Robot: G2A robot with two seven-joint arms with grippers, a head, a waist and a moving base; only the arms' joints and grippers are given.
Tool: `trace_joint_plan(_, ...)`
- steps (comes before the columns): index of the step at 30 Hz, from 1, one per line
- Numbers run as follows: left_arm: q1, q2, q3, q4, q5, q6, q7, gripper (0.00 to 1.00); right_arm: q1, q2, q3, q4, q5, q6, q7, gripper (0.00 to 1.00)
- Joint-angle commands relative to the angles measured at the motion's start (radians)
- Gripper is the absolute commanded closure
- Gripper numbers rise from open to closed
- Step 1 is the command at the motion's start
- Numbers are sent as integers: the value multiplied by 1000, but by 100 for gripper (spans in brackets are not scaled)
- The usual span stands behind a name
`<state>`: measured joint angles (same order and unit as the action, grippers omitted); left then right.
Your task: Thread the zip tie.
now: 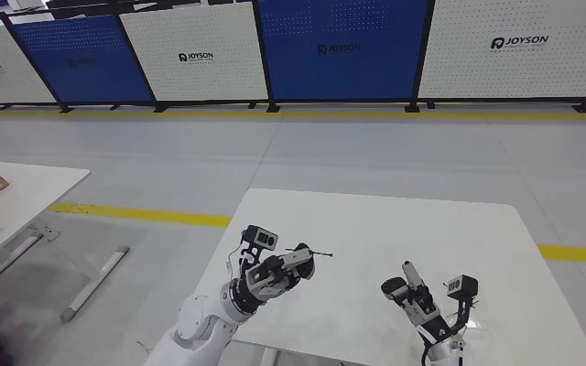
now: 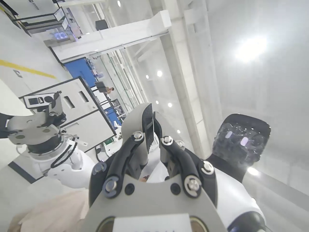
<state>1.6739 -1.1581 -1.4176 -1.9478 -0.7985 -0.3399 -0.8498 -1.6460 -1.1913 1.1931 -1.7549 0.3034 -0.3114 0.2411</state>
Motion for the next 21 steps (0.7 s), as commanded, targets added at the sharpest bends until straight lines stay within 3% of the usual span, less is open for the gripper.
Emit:
trace_joint_plan(1,0,0,-1,0,4,0,3,100,0,0,0,0,0,0,0,0)
trace_joint_plan(8,0,0,-1,0,4,0,3,100,0,0,0,0,0,0,0,0)
trace_joint_plan(11,-8,0,13,0,19,20,16,100,0,0,0,0,0,0,0,0)
trace_joint_plan(16,-8,1,11,0,-96,22,-72,100,0,0,0,0,0,0,0,0)
trace_joint_plan(21,-4,1,0,2,-99,3,-69,100,0,0,0,0,0,0,0,0)
